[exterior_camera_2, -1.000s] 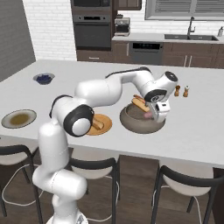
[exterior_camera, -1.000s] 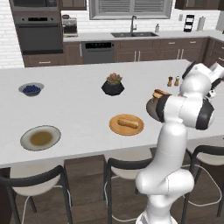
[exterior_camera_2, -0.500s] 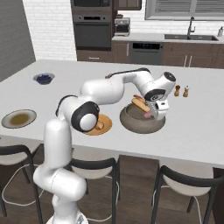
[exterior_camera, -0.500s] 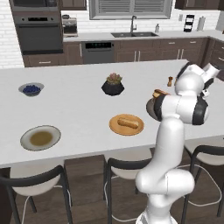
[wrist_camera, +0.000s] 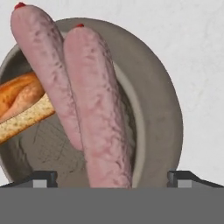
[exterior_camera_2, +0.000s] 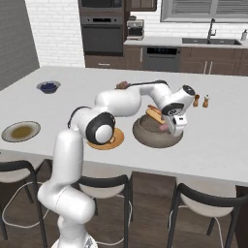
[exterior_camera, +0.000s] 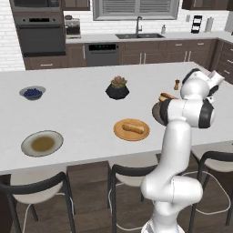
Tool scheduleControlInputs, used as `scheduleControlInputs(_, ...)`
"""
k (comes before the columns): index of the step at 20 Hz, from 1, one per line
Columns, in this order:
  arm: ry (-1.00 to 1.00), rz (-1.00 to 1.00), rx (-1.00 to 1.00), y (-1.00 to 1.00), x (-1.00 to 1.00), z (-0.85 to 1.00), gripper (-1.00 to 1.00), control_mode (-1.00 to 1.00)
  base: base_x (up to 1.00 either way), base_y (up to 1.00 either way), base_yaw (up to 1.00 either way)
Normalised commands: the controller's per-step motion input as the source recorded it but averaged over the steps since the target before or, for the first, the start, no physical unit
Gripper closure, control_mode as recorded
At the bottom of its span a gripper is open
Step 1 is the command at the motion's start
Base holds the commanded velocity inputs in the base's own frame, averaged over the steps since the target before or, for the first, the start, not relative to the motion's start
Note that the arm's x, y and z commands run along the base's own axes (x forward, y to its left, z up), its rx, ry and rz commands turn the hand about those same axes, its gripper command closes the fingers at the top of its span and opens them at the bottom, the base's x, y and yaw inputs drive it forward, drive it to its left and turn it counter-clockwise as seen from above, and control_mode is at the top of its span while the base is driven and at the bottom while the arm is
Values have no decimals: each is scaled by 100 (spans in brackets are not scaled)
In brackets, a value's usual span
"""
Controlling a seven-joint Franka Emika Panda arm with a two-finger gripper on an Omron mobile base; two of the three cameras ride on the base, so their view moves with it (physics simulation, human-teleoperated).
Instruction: Place one bun and one sausage from the bowl on each plate.
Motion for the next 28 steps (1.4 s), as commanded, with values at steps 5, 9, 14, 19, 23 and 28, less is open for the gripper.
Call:
scheduleControlInputs(5,4,0,0,0,6,-25,-100,-100,0,0,0)
scheduleControlInputs(9,0,0,0,0,6,-2,-100,-100,0,0,0)
scheduleControlInputs(14,0,0,0,0,0,0,100,-100,0,0,0)
scheduleControlInputs(19,0,0,0,0,0,0,100,-100,0,0,0)
scheduleControlInputs(23,-1,0,0,0,-1,1,100,-100,0,0,0)
scheduleControlInputs(28,-9,0,-2,0,-10,36,100,-100,0,0,0)
